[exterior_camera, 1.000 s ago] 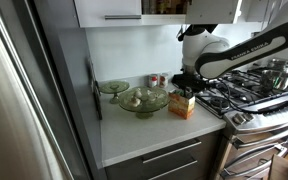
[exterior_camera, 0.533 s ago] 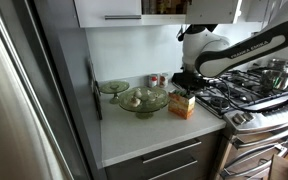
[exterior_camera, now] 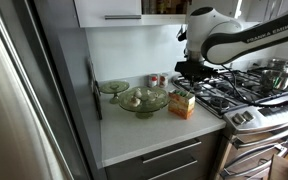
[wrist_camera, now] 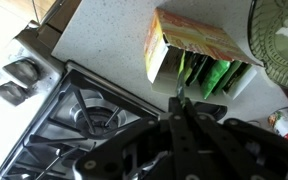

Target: Remove two sachets from the sachets box and put them on the table one at a time

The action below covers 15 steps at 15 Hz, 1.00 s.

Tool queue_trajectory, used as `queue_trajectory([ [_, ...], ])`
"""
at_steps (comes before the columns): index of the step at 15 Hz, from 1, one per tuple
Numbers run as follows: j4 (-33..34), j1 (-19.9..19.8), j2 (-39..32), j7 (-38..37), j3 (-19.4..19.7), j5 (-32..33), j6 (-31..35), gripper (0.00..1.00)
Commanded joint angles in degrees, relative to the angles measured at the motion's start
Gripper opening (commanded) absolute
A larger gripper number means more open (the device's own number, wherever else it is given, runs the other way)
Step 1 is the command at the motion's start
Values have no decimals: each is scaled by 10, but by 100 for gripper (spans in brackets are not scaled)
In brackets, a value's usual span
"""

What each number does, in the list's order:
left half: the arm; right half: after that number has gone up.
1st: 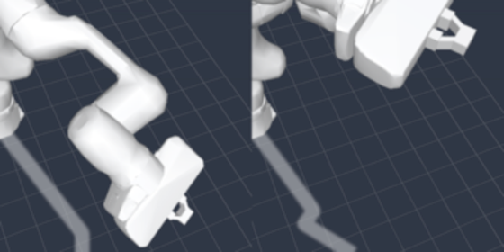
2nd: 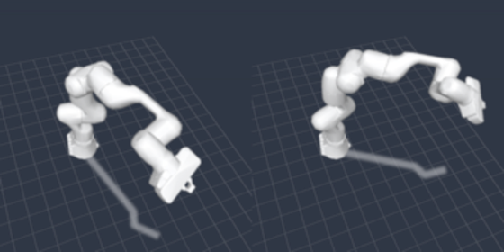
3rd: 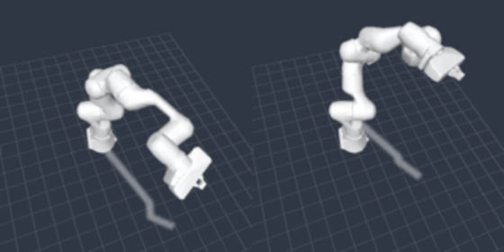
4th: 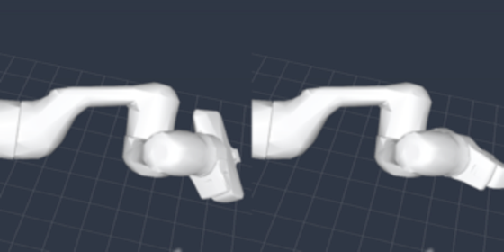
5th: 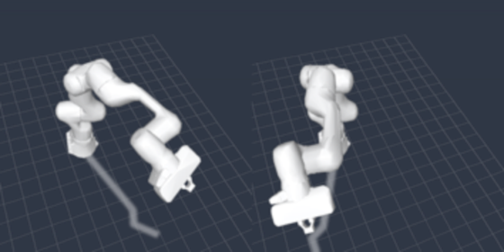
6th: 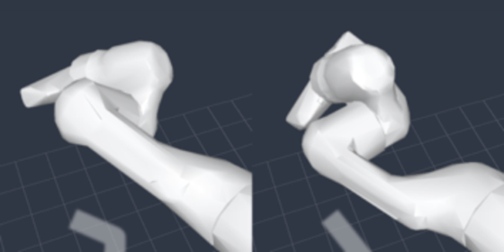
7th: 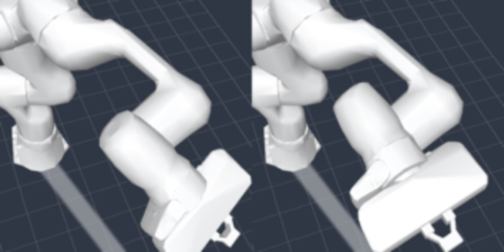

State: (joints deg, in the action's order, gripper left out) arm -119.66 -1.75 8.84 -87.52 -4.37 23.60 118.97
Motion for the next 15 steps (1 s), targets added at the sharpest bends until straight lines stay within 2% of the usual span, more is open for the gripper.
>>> queue_trajectory([
  [1, -7, 15, 45, 15, -12, -19, -54, 1],
  [5, -30, 40, 68, 72, -22, -77, -6, 1],
  [7, -57, 54, 77, 115, -25, -112, 51, 1],
  [15, -198, 81, 82, 374, -19, -262, 250, 1],
])
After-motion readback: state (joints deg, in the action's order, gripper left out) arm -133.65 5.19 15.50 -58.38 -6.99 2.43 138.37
